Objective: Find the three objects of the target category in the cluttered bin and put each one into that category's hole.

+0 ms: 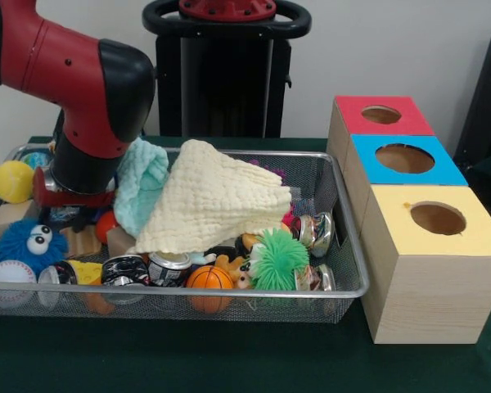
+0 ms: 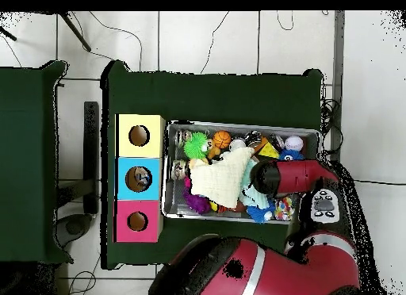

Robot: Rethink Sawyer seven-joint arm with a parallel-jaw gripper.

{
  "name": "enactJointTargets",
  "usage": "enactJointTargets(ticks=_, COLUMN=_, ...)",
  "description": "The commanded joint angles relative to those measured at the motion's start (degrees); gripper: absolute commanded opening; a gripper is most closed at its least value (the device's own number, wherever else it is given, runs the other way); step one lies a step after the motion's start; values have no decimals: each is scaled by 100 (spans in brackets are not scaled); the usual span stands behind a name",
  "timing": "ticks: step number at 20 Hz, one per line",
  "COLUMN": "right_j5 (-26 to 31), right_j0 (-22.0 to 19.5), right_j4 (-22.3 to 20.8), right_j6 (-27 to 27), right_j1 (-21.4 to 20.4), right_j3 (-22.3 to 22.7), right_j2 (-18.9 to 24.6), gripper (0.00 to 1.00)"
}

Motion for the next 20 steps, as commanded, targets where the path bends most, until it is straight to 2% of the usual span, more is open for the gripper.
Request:
enactJointTargets(ticks=1, right_j5=1261, right_j0=-91, right_j4=4, right_j6=312, right_j1=817, right_j3=113, right_j2=-56, gripper=100)
enactJointTargets(ticks=13, right_j5=1661, right_j0=-246, right_j4=77, right_j6=-114, right_j1=760, right_j3=148, right_j2=121, gripper=100)
enactJointTargets(ticks=20, right_j5=2348, right_j0=-273, right_j4=113, right_j6=-624, right_j1=581, right_j3=155, right_j2=165, gripper=100)
